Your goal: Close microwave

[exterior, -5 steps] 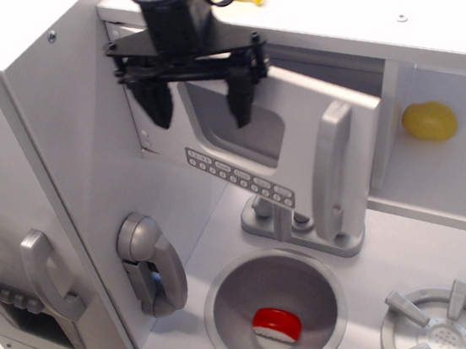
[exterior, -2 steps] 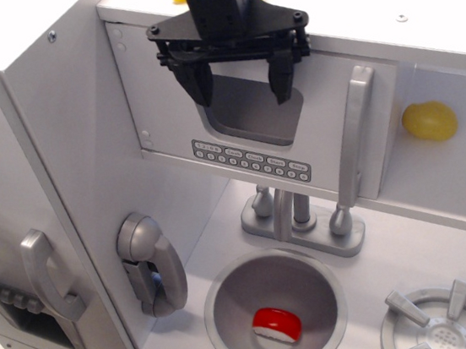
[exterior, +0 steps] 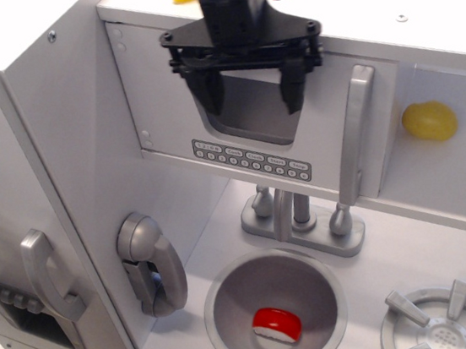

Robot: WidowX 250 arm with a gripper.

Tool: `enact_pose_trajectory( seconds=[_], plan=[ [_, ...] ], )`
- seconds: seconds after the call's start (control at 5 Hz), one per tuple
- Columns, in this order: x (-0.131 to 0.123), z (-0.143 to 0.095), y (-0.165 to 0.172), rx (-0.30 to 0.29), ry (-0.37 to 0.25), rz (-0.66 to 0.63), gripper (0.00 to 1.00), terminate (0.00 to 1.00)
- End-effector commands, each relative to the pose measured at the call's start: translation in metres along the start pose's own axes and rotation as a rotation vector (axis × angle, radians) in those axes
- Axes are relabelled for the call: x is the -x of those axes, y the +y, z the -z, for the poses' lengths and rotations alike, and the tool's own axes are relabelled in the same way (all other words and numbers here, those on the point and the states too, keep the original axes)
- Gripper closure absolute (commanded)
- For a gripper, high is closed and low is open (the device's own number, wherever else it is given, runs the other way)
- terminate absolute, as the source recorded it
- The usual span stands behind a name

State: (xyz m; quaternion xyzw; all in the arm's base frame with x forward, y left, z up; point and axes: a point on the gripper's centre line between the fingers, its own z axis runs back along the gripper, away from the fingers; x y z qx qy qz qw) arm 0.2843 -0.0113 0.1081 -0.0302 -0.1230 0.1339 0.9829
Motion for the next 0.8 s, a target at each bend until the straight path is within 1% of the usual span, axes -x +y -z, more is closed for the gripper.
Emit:
enact_pose_trajectory(
  seconds=[0.0,0.2,0.4,0.6],
  plan=[
    [0.0416,-0.0273,0.0508,-0.019,0.083,0.118,0.0,0.0],
    [0.0426,-0.0249,0.0596,-0.053,0.127,0.114,0.0,0.0],
    [0.0426,-0.0249,0.0596,-0.053,0.127,0.114,0.0,0.0],
    [0.0426,-0.0249,0.0596,-0.053,0.127,0.114,0.0,1.0]
  ],
)
